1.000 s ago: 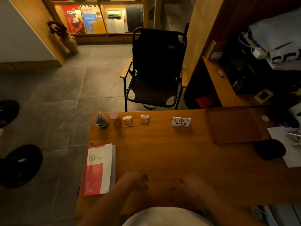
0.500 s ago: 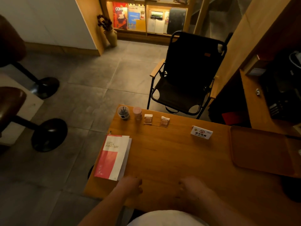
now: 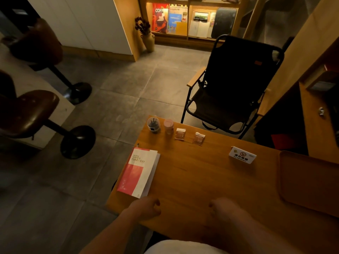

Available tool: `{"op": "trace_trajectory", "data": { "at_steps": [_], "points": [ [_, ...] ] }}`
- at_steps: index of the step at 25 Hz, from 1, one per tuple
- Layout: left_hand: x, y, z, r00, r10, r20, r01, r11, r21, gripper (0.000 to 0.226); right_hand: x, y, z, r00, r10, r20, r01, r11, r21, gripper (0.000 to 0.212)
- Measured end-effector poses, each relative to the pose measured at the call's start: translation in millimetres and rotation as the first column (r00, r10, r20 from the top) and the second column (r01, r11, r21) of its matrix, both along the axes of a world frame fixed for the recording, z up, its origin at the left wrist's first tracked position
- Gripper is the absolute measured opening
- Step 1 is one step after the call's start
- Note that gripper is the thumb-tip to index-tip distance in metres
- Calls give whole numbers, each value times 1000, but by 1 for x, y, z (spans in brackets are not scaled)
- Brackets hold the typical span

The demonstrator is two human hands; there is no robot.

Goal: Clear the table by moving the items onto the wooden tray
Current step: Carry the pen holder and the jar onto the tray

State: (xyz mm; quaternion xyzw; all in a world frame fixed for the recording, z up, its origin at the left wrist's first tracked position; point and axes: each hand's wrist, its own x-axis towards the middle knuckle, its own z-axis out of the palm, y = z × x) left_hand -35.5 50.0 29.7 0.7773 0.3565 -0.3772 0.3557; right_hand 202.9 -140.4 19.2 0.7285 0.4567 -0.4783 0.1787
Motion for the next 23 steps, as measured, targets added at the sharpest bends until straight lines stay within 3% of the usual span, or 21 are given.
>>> {"op": "trace_trajectory", "data": {
  "at_steps": [5,12,15,20,22,23],
  "points": [
    [6,57,8,993,-17,-114,9,998,-69,46,12,39,13,998,-67,-11,68,997,38,41],
    [33,159,6,996,89,-22,-91,977,-191,31,26,121,29,990,-128,52,121,985,120,44],
    [46,192,0,997,73,30,-72,996,-61,32,31,159,29,985,-143,93,130,983,127,44],
    [88,243,6,988,-141,58,131,980,148,38,40,214,21,961,-170,217,110,959,262,47],
    [105,257,9,964,-252,84,207,911,356,45,44,233,16,941,-201,274,99,934,344,56],
    [112,262,8,948,-310,77,229,829,509,49,46,242,13,931,-218,294,97,922,376,61]
  ]
}}
